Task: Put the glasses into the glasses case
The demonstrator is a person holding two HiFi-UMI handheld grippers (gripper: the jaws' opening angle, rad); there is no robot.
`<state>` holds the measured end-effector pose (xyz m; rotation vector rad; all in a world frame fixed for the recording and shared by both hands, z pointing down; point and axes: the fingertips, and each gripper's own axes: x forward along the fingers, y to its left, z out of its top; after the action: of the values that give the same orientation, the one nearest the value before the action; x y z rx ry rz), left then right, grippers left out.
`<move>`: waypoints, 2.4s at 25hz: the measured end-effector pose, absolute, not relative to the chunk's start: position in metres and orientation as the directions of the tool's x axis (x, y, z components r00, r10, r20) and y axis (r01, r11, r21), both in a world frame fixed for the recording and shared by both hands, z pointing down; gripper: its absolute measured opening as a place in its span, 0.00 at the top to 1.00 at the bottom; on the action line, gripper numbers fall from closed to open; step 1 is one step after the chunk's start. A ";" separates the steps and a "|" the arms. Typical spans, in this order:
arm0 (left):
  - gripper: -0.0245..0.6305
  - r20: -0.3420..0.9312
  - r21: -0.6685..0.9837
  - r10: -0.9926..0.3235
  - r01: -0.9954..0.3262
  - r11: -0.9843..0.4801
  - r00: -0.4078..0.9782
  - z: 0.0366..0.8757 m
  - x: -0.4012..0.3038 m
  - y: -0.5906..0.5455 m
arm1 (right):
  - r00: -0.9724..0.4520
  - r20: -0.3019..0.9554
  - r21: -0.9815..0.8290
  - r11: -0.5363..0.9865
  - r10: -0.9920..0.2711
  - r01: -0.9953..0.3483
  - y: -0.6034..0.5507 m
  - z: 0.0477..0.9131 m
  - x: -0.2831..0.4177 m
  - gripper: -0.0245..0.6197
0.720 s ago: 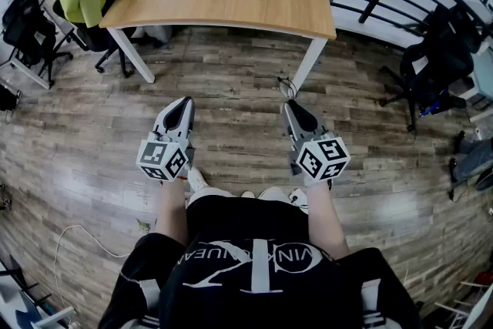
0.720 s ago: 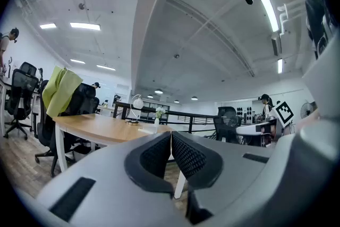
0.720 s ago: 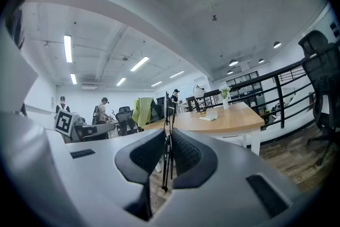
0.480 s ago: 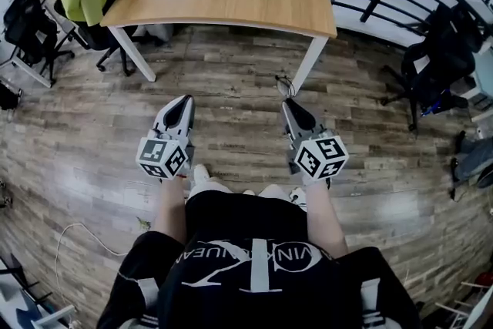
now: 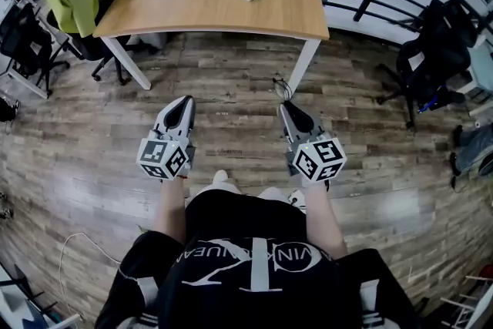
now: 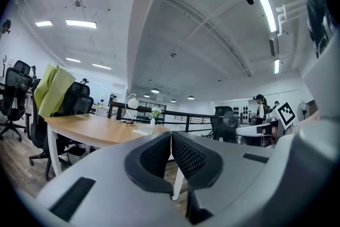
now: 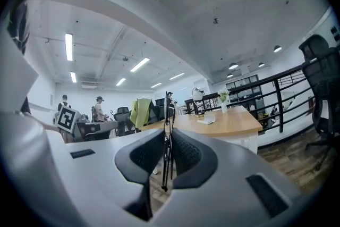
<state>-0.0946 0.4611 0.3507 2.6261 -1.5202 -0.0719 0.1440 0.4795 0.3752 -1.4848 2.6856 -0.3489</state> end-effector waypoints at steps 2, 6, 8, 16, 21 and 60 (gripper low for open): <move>0.93 0.017 0.116 -0.866 -0.862 -0.494 0.499 0.350 -0.096 0.457 | -0.527 0.061 -0.225 0.502 -0.848 -0.835 0.475 0.375 0.147 0.88; 0.93 0.020 0.145 -0.882 -0.874 -0.463 0.470 0.355 -0.107 0.440 | -0.514 0.082 -0.229 0.486 -0.854 -0.843 0.464 0.384 0.150 0.88; 0.93 0.023 0.157 -0.884 -0.875 -0.459 0.467 0.362 -0.107 0.429 | -0.512 0.090 -0.232 0.482 -0.854 -0.845 0.456 0.390 0.152 0.88; 0.93 0.016 0.180 -0.857 -0.844 -0.505 0.516 0.369 -0.097 0.358 | -0.489 0.084 -0.232 0.460 -0.868 -0.857 0.392 0.386 0.155 0.88; 0.93 -0.002 0.189 -0.849 -0.833 -0.520 0.529 0.363 -0.094 0.314 | -0.496 0.065 -0.228 0.471 -0.866 -0.852 0.353 0.377 0.150 0.88; 0.94 0.071 0.237 -0.802 -0.791 -0.564 0.593 0.390 -0.104 0.059 | -0.435 0.152 -0.330 0.369 -0.888 -0.869 0.115 0.408 0.130 0.88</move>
<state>-0.1044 0.0591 0.3902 2.5796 -1.3140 -0.0656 0.1295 0.1148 0.4082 -1.6413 2.5562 -0.5657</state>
